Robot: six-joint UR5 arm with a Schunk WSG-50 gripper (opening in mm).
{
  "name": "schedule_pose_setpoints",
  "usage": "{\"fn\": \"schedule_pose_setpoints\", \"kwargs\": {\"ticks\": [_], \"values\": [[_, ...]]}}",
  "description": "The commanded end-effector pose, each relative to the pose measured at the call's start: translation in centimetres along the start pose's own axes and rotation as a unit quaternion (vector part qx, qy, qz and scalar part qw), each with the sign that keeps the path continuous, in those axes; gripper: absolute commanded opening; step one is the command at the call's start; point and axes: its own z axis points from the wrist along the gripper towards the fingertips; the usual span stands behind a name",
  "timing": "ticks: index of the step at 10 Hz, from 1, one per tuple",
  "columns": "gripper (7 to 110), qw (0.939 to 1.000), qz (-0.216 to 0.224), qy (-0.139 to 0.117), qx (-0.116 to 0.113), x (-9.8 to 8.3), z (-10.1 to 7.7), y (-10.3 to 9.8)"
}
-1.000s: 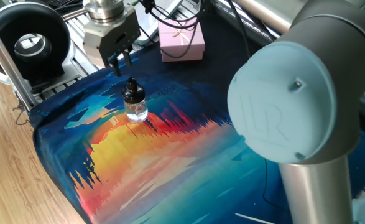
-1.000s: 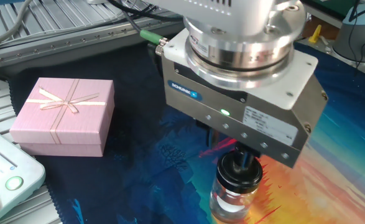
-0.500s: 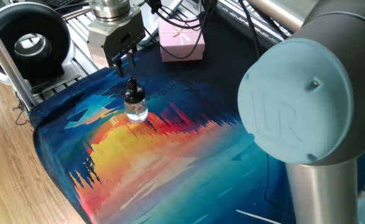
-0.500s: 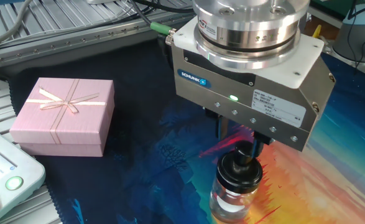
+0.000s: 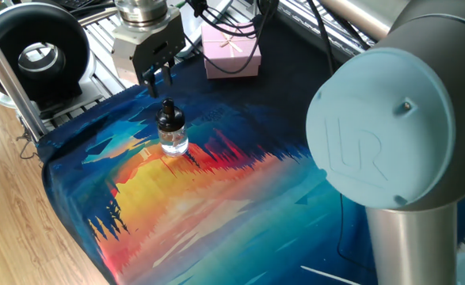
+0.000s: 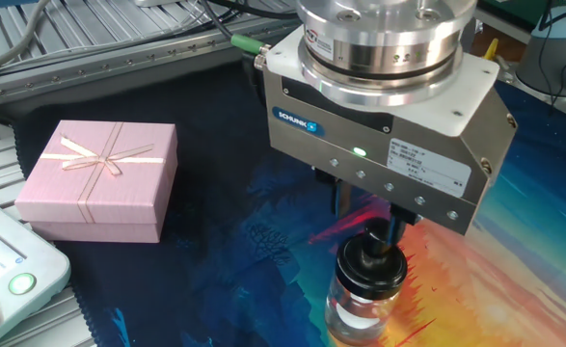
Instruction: Screw the lid onto the jar
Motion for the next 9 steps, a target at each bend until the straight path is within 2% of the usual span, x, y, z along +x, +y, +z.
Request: {"fn": "schedule_pose_setpoints", "kwargs": {"ticks": [1, 3, 5, 6, 9], "values": [[22, 1.0, 0.001, -0.002, -0.004, -0.07, -0.12, 0.12], [22, 0.9998, 0.019, -0.011, 0.002, -0.51, -0.12, -0.18], [22, 0.9995, 0.032, 0.003, 0.002, 0.17, -0.12, -0.16], [22, 0.9991, 0.04, 0.007, 0.011, 0.4, -0.13, -0.64], [22, 0.9998, 0.02, 0.001, -0.004, 0.42, -0.14, 0.14]]}}
